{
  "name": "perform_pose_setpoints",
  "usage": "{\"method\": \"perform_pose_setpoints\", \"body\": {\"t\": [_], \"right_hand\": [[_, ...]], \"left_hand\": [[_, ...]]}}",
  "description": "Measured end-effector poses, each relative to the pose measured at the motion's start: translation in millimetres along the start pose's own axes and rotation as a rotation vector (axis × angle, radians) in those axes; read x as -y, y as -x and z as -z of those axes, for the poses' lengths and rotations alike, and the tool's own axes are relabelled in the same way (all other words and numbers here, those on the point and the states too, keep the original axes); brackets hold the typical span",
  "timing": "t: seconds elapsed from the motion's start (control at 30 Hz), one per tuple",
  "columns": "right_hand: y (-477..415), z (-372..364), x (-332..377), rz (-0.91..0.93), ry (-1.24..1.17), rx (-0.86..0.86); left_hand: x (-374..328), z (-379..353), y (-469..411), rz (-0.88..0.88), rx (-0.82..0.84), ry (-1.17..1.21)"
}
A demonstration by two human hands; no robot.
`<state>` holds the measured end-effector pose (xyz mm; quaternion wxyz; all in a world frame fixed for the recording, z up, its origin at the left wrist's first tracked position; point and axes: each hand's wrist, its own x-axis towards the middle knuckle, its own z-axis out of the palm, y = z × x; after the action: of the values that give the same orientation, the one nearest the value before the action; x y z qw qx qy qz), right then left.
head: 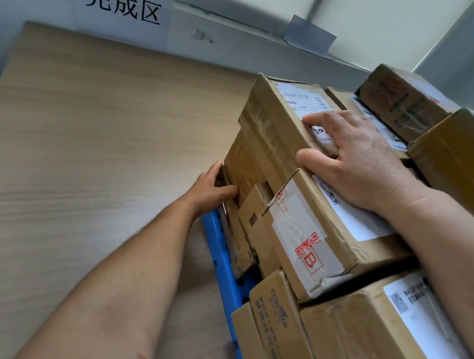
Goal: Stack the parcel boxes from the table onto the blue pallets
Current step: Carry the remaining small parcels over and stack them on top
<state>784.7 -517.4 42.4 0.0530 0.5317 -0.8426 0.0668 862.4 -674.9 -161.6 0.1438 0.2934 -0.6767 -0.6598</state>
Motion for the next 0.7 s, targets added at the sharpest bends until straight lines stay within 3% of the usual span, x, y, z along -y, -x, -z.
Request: {"method": "perform_pose_setpoints", "body": {"t": [0.33, 0.5, 0.7], "right_hand": [[5, 1, 1, 0.009, 0.015, 0.011], [4, 1, 2, 0.008, 0.017, 0.002], [5, -1, 2, 0.008, 0.019, 0.009]], "left_hand": [[4, -12, 15, -0.015, -0.075, -0.043], [7, -31, 30, -0.059, -0.410, -0.017], [31, -64, 52, -0.250, -0.385, -0.048]]}}
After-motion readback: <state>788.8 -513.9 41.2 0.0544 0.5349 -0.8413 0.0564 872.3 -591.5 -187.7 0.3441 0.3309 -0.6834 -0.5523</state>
